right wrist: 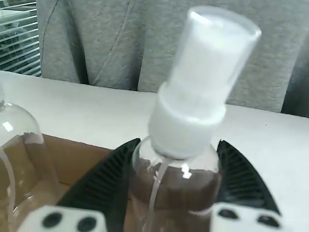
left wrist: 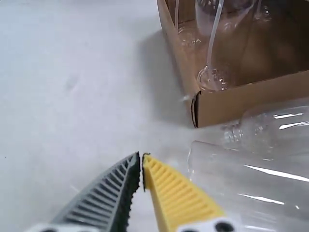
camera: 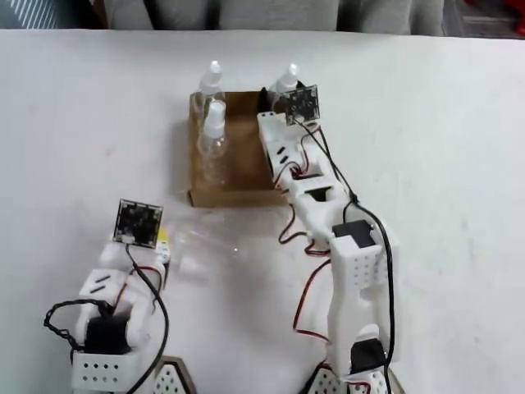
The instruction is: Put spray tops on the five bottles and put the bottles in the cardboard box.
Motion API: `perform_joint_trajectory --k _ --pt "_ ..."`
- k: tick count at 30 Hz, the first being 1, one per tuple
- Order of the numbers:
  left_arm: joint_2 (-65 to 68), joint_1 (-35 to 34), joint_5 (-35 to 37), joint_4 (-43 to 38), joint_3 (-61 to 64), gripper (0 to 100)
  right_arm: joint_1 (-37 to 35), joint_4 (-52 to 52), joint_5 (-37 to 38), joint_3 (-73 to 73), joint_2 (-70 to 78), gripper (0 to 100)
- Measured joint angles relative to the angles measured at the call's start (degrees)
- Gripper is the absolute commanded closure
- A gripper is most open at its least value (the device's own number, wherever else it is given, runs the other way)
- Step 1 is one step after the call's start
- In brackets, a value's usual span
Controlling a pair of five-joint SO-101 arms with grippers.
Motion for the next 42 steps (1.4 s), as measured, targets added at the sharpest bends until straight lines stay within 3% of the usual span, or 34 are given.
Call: perform_joint_trajectory --k 4,23,28,32,35,42 --pt "0.0 0.0 0.0 0.0 0.0 98 -0.09 0.88 0.09 0.88 0.26 66.7" --pt "0.0 0.0 0.0 0.0 0.0 98 -0.35 6.24 -0.18 4.22 -5.19 66.4" --pt "0.0 0.0 0.0 0.0 0.0 98 -0.26 12.4 -4.22 4.31 -8.79 57.9" --pt "0.0 0.0 0.0 0.0 0.0 98 -0.26 13.8 -4.92 4.31 -8.97 57.1" --pt "0.0 0.0 0.0 0.0 0.0 98 -0.26 13.8 -5.01 4.31 -8.97 61.4" --pt "0.0 0.0 0.0 0.0 0.0 98 -0.26 13.8 -5.1 4.31 -8.97 84.2"
